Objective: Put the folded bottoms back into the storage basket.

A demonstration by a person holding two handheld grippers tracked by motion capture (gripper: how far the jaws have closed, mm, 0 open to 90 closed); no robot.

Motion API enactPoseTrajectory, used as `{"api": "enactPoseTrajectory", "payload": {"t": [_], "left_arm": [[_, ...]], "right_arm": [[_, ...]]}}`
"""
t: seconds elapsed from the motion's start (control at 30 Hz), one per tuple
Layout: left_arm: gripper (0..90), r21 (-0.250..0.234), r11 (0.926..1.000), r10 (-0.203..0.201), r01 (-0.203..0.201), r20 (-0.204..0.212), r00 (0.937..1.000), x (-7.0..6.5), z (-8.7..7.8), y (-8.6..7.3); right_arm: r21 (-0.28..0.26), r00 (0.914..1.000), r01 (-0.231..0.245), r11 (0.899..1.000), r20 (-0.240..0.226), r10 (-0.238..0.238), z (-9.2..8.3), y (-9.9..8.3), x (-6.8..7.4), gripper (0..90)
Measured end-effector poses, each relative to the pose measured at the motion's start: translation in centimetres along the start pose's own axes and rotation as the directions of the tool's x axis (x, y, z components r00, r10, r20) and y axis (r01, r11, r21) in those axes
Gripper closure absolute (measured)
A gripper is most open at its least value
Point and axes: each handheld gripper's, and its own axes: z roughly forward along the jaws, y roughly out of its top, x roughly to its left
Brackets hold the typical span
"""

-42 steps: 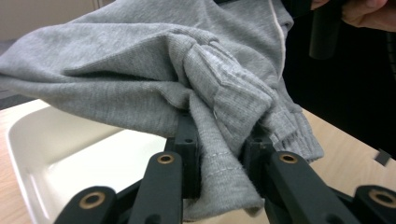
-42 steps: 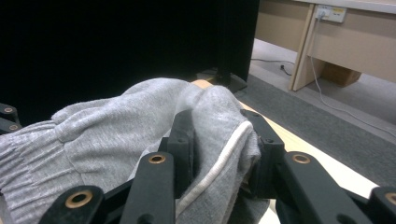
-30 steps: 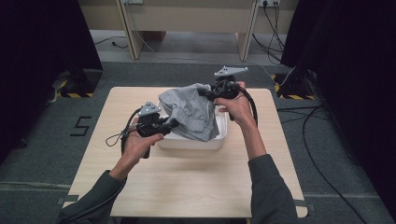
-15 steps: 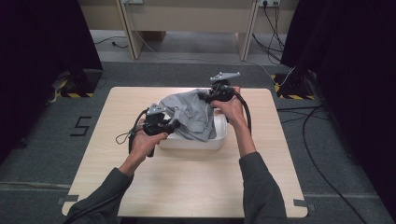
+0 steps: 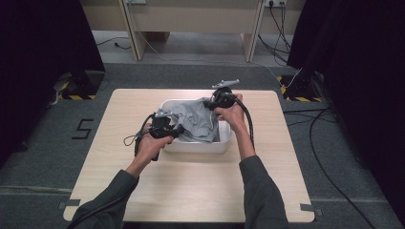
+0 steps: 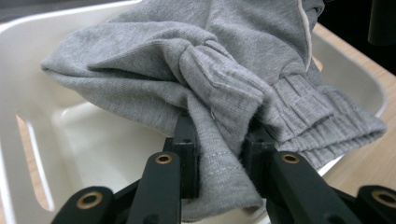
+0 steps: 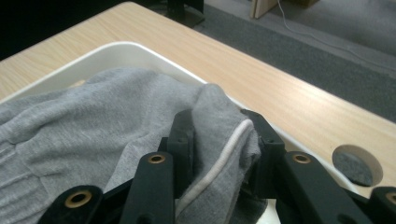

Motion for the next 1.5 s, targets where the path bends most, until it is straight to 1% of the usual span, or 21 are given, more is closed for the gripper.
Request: {"api": "enactPoseTrajectory", "payload": {"t": [0.03, 0.23, 0.37, 0.43, 0.53, 0.57, 0.6, 0.63, 0.67, 0.7, 0.73, 0.8, 0.87, 1.0, 1.07, 1.1, 1.13, 1.2, 1.3, 1.37, 1.5], "left_arm": [[71.3, 0.007, 1.0, 0.002, -0.002, 0.0, 1.0, 0.0, 0.1, 0.0], [70.3, 0.03, 0.9995, -0.005, 0.005, -0.01, 0.9999, 0.1, 0.7, -0.1], [67.0, 0.049, 0.9988, -0.003, 0.004, -0.024, 0.9997, 0.3, 1.0, -0.3], [65.1, 0.058, 0.9983, 0.0, 0.002, -0.033, 0.9995, 0.5, 1.1, -0.5], [58.3, 0.098, 0.9951, -0.003, 0.006, -0.034, 0.9994, 0.7, 1.3, -0.7], [55.6, 0.087, 0.9961, -0.009, 0.014, -0.047, 0.9988, 0.7, 1.3, -0.7], [49.0, 0.075, 0.997, -0.016, 0.021, -0.061, 0.998, 0.8, 1.1, -0.7], [46.6, 0.055, 0.998, -0.026, 0.03, -0.072, 0.997, 1.0, 0.8, -0.5], [43.9, 0.04, 0.9984, -0.038, 0.041, -0.083, 0.9958, 1.2, 0.6, -0.4], [44.2, 0.031, 0.9985, -0.043, 0.045, -0.089, 0.9952, 1.3, 0.4, -0.2], [44.2, 0.02, 0.9987, -0.045, 0.047, -0.092, 0.9947, 1.4, 0.1, -0.1], [44.5, 0.004, 0.9991, -0.041, 0.042, -0.094, 0.9947, 1.4, -0.4, 0.1], [44.5, 0.0, 0.9994, -0.035, 0.036, -0.091, 0.9952, 1.2, -0.7, 0.1], [44.1, 0.001, 0.9997, -0.024, 0.024, -0.074, 0.997, 0.8, -1.1, -0.2], [43.6, 0.007, 0.9997, -0.025, 0.025, -0.059, 0.9979, 0.7, -1.2, -0.4], [43.0, 0.004, 0.9996, -0.026, 0.026, -0.047, 0.9985, 0.4, -1.4, -0.6], [41.4, 0.004, 0.9996, -0.026, 0.026, -0.047, 0.9985, 0.4, -1.4, -0.6], [40.8, 0.001, 0.9997, -0.024, 0.024, -0.031, 0.9992, 0.3, -1.7, -0.8], [39.2, 0.003, 0.9998, -0.022, 0.022, -0.006, 0.9997, 0.0, -2.3, -1.0], [38.5, 0.0, 0.9999, -0.013, 0.013, 0.004, 0.9999, -0.2, -2.7, -1.1], [36.3, 0.004, 1.0, -0.008, 0.008, 0.018, 0.9998, -0.5, -3.2, -1.4]], "right_arm": [[0.009, 1.0, -0.008, 1.0, 0.001, 0.008, 0.2, -0.1, 0.0, 67.7], [0.046, 0.9998, 0.004, 0.999, 0.02, -0.005, 0.8, -0.4, 0.0, 67.2], [0.064, 0.9994, 0.009, 0.998, 0.034, -0.011, 1.3, -0.6, 0.1, 65.5], [0.088, 0.9998, 0.0, 0.996, 0.022, -0.002, 1.7, -0.8, 0.2, 62.9], [0.123, 0.9988, -0.007, 0.992, 0.05, 0.001, 2.0, -1.0, 0.2, 54.8], [0.129, 0.9989, 0.0, 0.992, 0.046, -0.006, 2.0, -1.0, 0.3, 53.9], [0.131, 0.9985, 0.015, 0.991, 0.05, -0.022, 2.0, -1.0, 0.3, 52.2], [0.134, 0.998, 0.022, 0.991, 0.056, -0.029, 1.9, -0.9, 0.3, 51.5], [0.128, 0.9983, 0.021, 0.992, 0.051, -0.028, 1.7, -0.9, 0.3, 51.0], [0.129, 0.9987, 0.015, 0.992, 0.047, -0.021, 1.6, -0.9, 0.4, 50.4], [0.129, 0.998, 0.029, 0.991, 0.052, -0.036, 1.6, -0.9, 0.4, 50.4], [0.134, 0.9967, 0.046, 0.99, 0.061, -0.054, 1.3, -0.7, 0.6, 49.9], [0.121, 0.9974, 0.04, 0.992, 0.056, -0.047, 1.0, -0.6, 0.7, 48.3], [0.101, 0.9969, 0.059, 0.993, 0.046, -0.064, 0.4, -0.6, 1.2, 46.8], [0.09, 0.9975, 0.049, 0.995, 0.045, -0.053, 0.1, -0.7, 1.5, 43.4], [0.084, 0.9985, 0.032, 0.996, 0.042, -0.035, -0.1, -0.8, 1.6, 42.3], [0.084, 0.9985, 0.032, 0.996, 0.042, -0.035, -0.1, -0.8, 1.6, 42.3], [0.065, 0.9988, 0.04, 0.997, 0.025, -0.042, -0.8, -1.2, 1.9, 40.8], [0.052, 0.9997, 0.015, 0.999, 0.018, -0.016, -1.8, -1.9, 2.3, 38.7], [0.014, 0.9998, 0.022, 1.0, -0.001, -0.022, -2.7, -2.3, 2.6, 38.9], [-0.008, 0.9995, 0.028, 1.0, -0.013, -0.028, -4.0, -3.2, 3.1, 39.0]]}}
